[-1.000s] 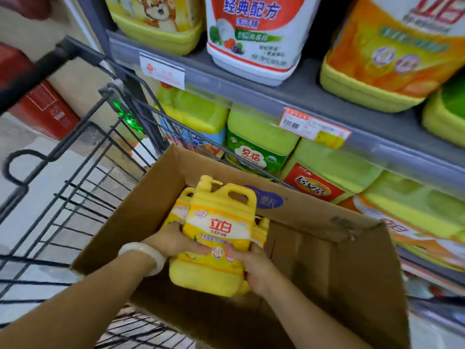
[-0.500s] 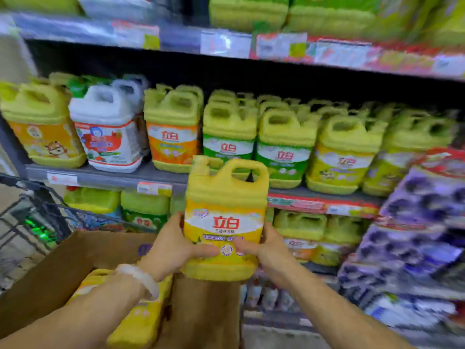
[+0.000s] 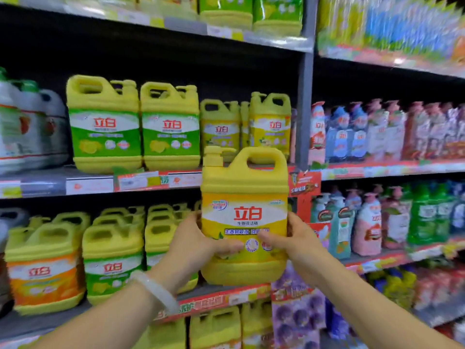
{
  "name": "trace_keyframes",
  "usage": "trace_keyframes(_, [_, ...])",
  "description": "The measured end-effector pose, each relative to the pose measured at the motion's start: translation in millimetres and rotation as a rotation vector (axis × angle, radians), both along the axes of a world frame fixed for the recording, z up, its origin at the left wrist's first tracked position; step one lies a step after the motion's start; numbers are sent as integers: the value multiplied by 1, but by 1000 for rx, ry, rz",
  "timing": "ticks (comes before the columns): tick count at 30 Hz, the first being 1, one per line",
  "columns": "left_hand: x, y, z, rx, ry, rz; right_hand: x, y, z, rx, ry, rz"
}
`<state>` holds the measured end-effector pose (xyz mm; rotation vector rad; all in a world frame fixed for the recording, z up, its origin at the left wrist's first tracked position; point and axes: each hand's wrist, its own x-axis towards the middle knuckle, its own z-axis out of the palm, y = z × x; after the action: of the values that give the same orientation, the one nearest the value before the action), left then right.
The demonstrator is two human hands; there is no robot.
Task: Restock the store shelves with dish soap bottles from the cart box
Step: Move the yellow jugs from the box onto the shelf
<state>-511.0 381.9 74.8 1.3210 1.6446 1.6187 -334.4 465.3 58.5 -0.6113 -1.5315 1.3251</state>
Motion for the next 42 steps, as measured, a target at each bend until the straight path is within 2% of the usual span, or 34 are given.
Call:
trace_keyframes(7, [-3, 66, 75, 153, 41, -21, -10, 69, 79, 128, 98, -36])
trace_keyframes(14, [-44, 137, 152, 287, 142, 78, -60, 148, 164, 277, 66, 3])
trace_keyframes(18, [-58, 177, 155, 296, 273, 139, -78, 189, 171, 322, 46, -16])
trace_keyframes(26, [-66, 228, 148, 200, 348, 228, -93, 243, 155, 261, 12, 17])
trace_keyframes(30, [-66, 237, 146, 141, 340, 314, -105, 252, 153, 298, -108, -61])
trace_keyframes(35, [-57, 237, 133, 171, 570, 493, -107, 243, 150, 519, -600, -336])
trace_keyframes(38, [-46, 237, 130, 133, 788, 564, -110, 243, 148, 556, -675, -397])
trace_keyframes(42, [-54, 247, 131, -42, 957, 630, -124, 249, 146, 605, -722, -444])
